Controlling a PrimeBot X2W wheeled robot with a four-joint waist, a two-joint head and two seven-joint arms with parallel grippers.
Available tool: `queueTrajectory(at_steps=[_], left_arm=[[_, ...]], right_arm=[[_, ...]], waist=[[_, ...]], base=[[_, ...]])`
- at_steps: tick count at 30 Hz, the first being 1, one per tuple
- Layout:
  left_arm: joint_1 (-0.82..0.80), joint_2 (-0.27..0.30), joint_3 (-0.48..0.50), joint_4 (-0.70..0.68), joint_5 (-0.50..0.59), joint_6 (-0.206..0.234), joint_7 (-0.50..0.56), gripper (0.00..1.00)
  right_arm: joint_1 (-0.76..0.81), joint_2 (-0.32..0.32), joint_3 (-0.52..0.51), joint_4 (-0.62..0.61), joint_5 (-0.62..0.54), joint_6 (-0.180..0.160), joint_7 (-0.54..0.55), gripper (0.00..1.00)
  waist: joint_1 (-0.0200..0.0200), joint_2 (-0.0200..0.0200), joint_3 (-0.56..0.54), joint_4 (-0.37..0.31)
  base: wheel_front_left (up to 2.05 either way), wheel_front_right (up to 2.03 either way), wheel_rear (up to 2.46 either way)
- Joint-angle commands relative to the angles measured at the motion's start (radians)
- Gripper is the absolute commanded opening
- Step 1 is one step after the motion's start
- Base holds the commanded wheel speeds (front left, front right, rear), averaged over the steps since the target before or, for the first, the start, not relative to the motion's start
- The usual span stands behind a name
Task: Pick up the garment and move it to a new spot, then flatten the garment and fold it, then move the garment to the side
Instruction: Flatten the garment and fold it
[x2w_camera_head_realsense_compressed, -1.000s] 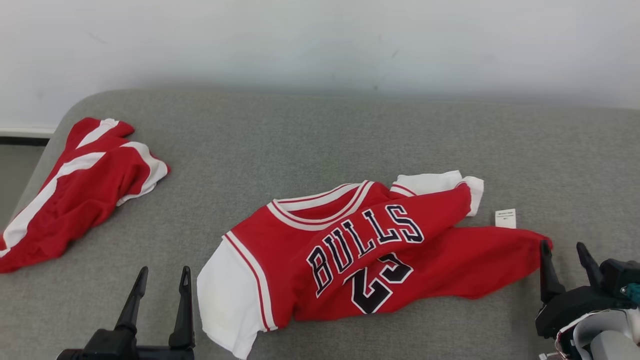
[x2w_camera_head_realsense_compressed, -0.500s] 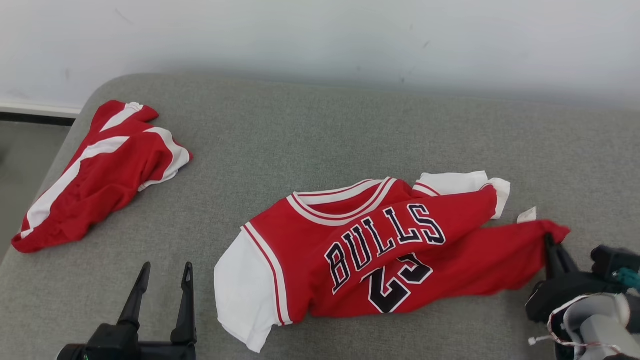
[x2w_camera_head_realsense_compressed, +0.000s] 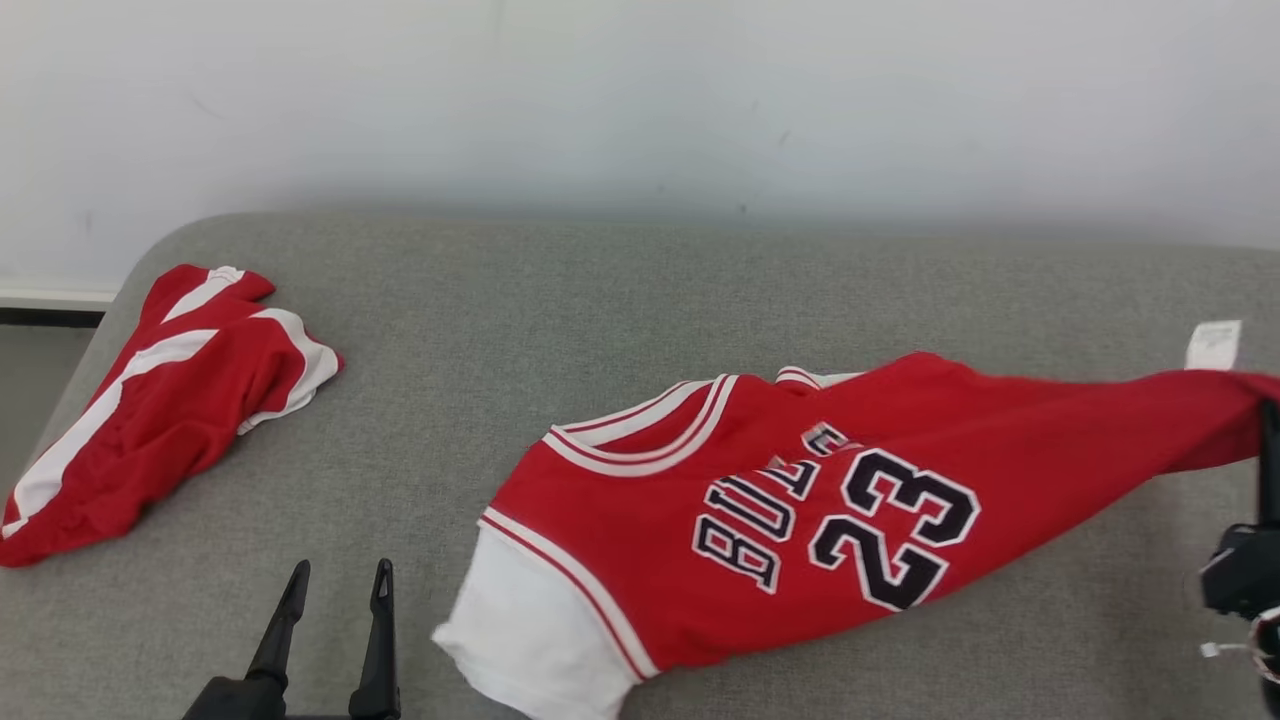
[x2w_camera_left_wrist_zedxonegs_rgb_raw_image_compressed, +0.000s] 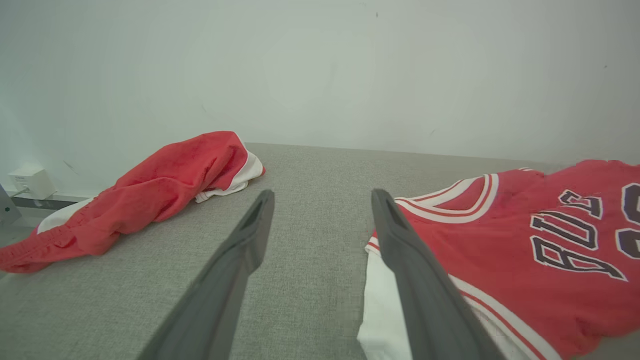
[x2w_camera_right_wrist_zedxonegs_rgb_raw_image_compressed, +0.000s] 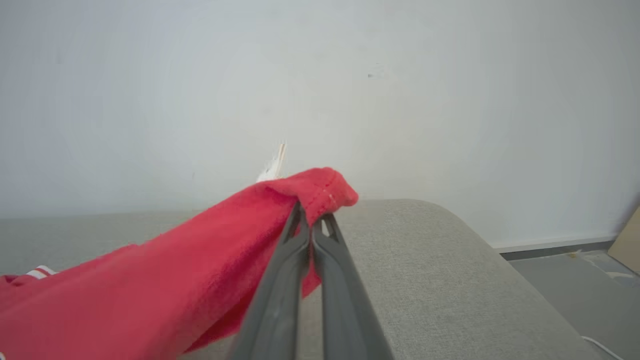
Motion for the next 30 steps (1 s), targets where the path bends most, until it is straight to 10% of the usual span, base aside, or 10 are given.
queueTrajectory(at_steps=[1,16,30], left_arm=[[0.010,-0.002,0.002,0.002,0.011,-0.003,-0.003,1.00],[0.003,-0.016,-0.023,0.016,-0.007,-0.007,-0.003,1.00],[-0.047,-0.021,-0.074,0.042,-0.024,-0.006,-0.003,1.00]], right_arm=[[0.019,-0.015,-0.019,-0.017,-0.007,-0.003,-0.001,0.00],[-0.012,-0.004,-0.025,-0.247,-0.079,-0.003,0.140,0.00],[-0.435,0.096,0.302,0.034,-0.096,-0.003,0.130,0.00]], waist=[[0.0000,0.0000,-0.007,-0.007],[0.0000,0.0000,-0.012,0.059],[0.0000,0.0000,0.046,0.181]], base=[[0.00,0.00,0.00],[0.00,0.00,0.00],[0.00,0.00,0.00]])
